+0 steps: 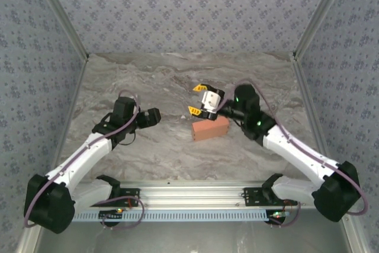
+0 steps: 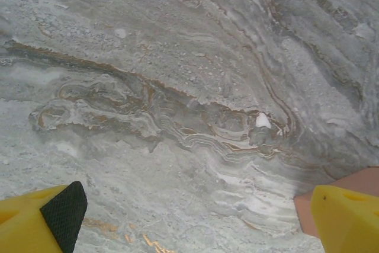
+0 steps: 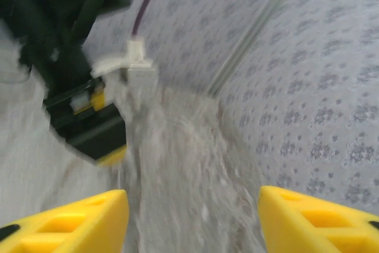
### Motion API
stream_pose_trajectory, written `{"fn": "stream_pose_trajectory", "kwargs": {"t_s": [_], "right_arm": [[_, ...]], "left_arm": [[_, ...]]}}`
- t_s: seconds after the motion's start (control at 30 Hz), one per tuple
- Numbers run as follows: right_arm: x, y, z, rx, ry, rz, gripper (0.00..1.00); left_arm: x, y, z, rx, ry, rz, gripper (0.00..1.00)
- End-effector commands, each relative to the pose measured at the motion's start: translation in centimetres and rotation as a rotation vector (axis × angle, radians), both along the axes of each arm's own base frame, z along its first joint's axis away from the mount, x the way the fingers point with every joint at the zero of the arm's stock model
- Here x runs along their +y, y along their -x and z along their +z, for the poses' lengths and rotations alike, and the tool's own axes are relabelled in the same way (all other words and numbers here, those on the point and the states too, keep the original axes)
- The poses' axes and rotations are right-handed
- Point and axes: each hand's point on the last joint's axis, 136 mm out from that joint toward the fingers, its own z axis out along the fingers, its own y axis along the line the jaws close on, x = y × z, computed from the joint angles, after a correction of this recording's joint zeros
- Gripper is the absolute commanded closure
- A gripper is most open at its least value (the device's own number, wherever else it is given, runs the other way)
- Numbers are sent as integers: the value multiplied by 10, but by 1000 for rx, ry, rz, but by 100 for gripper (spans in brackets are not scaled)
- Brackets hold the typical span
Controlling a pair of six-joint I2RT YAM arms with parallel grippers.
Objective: Fold the paper box
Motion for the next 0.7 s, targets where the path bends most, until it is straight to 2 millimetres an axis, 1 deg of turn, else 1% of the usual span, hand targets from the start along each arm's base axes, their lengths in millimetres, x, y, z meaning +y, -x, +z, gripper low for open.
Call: {"fn": "stream_pose_trajectory", "kwargs": {"t_s": [0.0,0.03,0.07,0.17,0.2,0.23,0.3,0.4,0.5,0.67], "right_arm": [[-46,45,-110,239,611,178,36],[-51,40,-110,247,672,174,36],[-53,37,-114,263,716,166,36],[-51,30,-119,268,769,160,34],[-50,30,-120,268,775,160,21],[-49,31,-121,275,777,163,0],[-49,34,-123,299,781,177,0],[-46,34,-133,321,807,180,0],[-44,25,-151,350,860,154,0],[-42,4,-169,444,866,138,0]], "left_arm": [[6,-10,2,-23,-28,30,1],[6,-11,2,-19,-31,31,1],[7,-12,2,-11,-31,39,1],[8,-12,-3,10,-13,76,1],[8,-11,-5,17,-5,78,1],[8,-11,-7,21,0,80,1],[9,-8,-11,29,-6,84,1],[12,-5,-15,35,-24,81,1],[12,-5,-19,45,-34,72,1],[9,-5,-28,73,-24,71,1]]}}
